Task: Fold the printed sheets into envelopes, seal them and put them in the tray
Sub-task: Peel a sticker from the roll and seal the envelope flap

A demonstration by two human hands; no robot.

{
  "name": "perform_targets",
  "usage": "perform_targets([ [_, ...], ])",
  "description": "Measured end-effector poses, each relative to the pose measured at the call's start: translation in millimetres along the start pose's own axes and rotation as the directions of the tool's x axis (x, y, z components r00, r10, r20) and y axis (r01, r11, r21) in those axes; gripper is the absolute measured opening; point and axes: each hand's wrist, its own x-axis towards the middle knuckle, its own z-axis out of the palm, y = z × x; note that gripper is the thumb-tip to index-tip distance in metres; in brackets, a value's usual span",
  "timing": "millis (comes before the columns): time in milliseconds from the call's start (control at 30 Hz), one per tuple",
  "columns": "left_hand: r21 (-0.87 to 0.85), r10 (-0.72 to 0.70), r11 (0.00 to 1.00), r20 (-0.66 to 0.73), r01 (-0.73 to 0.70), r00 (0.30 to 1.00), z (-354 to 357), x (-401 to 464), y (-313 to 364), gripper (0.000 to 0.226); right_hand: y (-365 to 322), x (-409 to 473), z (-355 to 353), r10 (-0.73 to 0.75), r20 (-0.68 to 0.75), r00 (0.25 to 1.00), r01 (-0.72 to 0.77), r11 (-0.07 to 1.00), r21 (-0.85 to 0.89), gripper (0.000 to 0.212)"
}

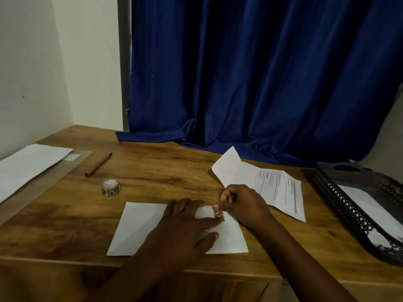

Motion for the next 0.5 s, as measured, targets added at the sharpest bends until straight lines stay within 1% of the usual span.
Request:
perform_targets([
  [67, -0.022, -0.010, 1.000, -0.008, 0.009, 1.000, -0.9, -0.8, 0.7, 0.053, 0.0, -1.8, -1.0, 0.004, -0.006, 1.000, -0.004, 1.000, 0.026, 0.024],
  [167, -0.049, -0.019, 0.999, -0.015, 0.018, 1.000, -1.2, -1.9, 1.2, 0.053, 3.6, -7.8, -8.9, 0.027, 0.020, 0.999, -0.030, 0.980, 0.195, 0.019],
  [233, -0.061, -0.023, 0.998, -0.025, 0.022, 0.999, -1.5, -2.2, 1.8, 0.053, 5.1, -16.6, -16.6, -0.006, 0.048, 0.999, -0.009, 0.952, 0.305, 0.019],
  [267, -0.065, -0.022, 0.998, -0.031, 0.020, 0.999, -1.6, -2.1, 2.0, 0.053, 5.5, -21.5, -19.6, -0.038, 0.061, 0.997, 0.016, 0.945, 0.328, 0.017],
  [300, -0.068, -0.022, 0.998, -0.033, 0.020, 0.999, -1.8, -2.1, 1.9, 0.052, 6.0, -26.6, -21.2, -0.072, 0.070, 0.995, 0.046, 0.945, 0.324, 0.014],
  [367, -0.063, -0.026, 0.998, -0.033, 0.024, 0.999, -1.1, -2.1, 1.8, 0.052, 8.6, -38.2, -21.4, -0.122, 0.070, 0.990, 0.100, 0.961, 0.258, 0.009],
  [500, -0.036, -0.032, 0.999, -0.065, 0.030, 0.997, 2.0, -1.2, 1.1, 0.052, 16.8, -63.5, -19.2, -0.205, 0.040, 0.978, 0.196, 0.968, 0.156, 0.021],
])
